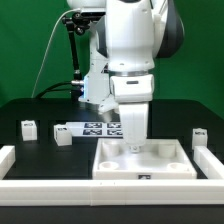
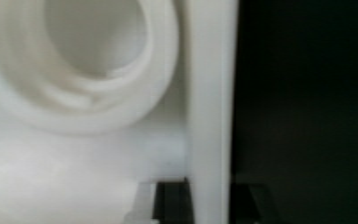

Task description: Assemble one leg

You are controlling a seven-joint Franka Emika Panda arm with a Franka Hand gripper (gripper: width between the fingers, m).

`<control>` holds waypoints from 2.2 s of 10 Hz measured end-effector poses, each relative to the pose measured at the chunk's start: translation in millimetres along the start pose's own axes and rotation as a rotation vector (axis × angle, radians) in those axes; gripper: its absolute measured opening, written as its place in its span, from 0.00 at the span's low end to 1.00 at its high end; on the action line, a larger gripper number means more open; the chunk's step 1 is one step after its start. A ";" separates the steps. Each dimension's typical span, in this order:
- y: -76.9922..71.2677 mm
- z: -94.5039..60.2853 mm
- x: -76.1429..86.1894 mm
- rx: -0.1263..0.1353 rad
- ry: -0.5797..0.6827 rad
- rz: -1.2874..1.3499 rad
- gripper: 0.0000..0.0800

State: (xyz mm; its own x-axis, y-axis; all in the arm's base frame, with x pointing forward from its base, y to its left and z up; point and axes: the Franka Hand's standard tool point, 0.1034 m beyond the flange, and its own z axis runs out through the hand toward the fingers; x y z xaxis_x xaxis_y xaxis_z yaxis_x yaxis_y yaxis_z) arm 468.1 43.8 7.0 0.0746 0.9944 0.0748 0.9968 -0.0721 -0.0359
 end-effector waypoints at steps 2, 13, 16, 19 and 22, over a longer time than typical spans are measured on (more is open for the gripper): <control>3.7 1.2 16.3 -0.004 0.011 0.001 0.08; 18.4 1.7 17.4 0.017 0.007 0.008 0.48; 19.1 1.5 17.1 0.015 0.007 0.009 0.70; 19.3 1.4 17.0 0.014 0.007 0.010 0.81; 18.2 -6.7 20.6 0.001 0.006 0.054 0.81</control>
Offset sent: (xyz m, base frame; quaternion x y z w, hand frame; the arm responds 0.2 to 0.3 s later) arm 0.0215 0.0174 -0.0083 0.0138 0.0165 -0.0149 0.9997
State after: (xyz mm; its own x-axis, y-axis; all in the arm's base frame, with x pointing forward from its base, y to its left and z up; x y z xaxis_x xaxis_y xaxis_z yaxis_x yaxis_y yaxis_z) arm 488.0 62.5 14.6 0.1281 0.9886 0.0786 0.9913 -0.1252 -0.0411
